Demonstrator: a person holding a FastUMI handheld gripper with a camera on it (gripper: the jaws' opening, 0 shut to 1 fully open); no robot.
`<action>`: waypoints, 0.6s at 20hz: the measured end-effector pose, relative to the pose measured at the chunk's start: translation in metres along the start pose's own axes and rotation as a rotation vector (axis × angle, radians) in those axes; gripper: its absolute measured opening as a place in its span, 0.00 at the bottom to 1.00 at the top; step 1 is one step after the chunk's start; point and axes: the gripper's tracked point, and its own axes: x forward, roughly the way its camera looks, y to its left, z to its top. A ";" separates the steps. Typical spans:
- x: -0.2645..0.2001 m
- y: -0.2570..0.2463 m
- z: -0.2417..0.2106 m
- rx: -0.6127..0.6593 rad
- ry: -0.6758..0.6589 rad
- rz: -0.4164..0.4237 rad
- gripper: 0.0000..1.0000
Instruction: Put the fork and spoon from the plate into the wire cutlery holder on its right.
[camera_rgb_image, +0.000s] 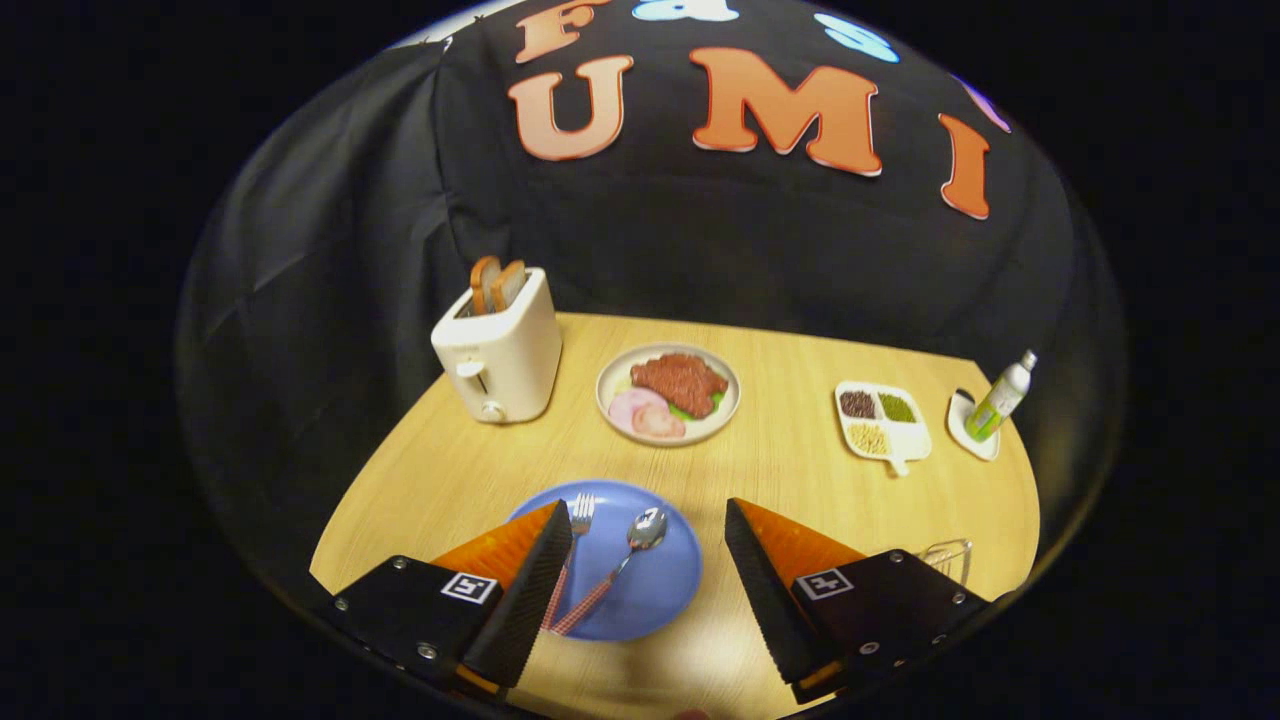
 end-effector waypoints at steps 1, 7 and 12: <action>0.007 0.003 -0.013 0.011 0.040 -0.008 0.92; 0.041 0.021 -0.079 0.066 0.225 -0.024 0.85; 0.052 0.022 -0.108 0.092 0.297 -0.056 0.71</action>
